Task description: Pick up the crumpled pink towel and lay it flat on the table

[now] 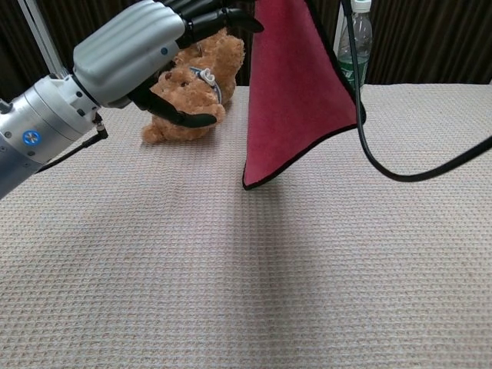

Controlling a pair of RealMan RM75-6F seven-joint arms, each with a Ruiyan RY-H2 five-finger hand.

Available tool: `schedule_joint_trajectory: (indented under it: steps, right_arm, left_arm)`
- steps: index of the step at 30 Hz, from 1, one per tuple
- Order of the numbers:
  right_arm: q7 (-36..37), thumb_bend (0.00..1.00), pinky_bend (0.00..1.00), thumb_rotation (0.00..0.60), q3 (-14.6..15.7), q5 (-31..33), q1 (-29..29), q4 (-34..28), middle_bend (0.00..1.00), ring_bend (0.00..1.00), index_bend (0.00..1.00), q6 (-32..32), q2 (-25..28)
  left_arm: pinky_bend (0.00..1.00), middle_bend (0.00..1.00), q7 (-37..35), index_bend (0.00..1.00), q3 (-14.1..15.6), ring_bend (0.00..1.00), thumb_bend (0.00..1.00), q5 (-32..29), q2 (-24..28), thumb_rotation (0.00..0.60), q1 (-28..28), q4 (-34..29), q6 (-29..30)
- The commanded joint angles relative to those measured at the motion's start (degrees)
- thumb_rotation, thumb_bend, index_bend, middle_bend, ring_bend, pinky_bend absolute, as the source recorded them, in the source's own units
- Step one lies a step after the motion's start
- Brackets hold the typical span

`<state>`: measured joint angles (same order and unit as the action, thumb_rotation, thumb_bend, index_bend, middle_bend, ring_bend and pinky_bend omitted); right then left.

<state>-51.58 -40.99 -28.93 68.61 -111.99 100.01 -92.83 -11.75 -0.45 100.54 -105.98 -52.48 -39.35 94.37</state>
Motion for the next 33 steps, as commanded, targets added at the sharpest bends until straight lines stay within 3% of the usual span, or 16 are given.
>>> schedule_joint_trajectory:
  steps: [1, 5, 12, 26, 33]
  right_arm:
    - [-0.6, 0.59, 0.0, 0.6, -1.5, 0.9, 1.1, 1.5, 0.2, 0.01, 0.7, 1.3, -0.8]
    - [0.2, 0.59, 0.0, 0.6, -4.5, 3.0, 1.8, 3.8, 0.2, 0.01, 0.72, 2.6, -2.0]
    - [8.1, 0.59, 0.0, 0.6, -10.8, 5.9, 1.1, 3.3, 0.2, 0.01, 0.73, 2.4, -4.6]
    - [7.8, 0.59, 0.0, 0.6, -10.6, 6.5, 1.7, 2.4, 0.2, 0.0, 0.73, 3.5, -4.6]
    - [8.1, 0.59, 0.0, 0.6, -9.6, 6.4, 1.4, 1.5, 0.2, 0.0, 0.73, 3.4, -4.6]
  left_arm:
    - [0.0, 0.03, 1.1, 0.15, -0.1, 0.0, 0.21, -0.4, 1.4, 0.6, 1.2, -1.8, 0.3]
    - [0.0, 0.03, 1.1, 0.15, -0.6, 0.0, 0.21, -0.7, 2.3, 0.6, 1.6, -2.8, 0.6]
    - [0.0, 0.03, 1.1, 0.15, -0.7, 0.0, 0.21, 0.1, 2.9, 0.6, 1.6, -3.2, 1.1]
    - [0.0, 0.04, 2.4, 0.15, 1.9, 0.0, 0.22, 4.8, 4.3, 0.6, -1.2, -2.8, -1.6]
    - [0.0, 0.03, 4.2, 0.15, 1.4, 0.0, 0.22, 4.6, 4.1, 0.6, -1.7, -3.8, -3.2]
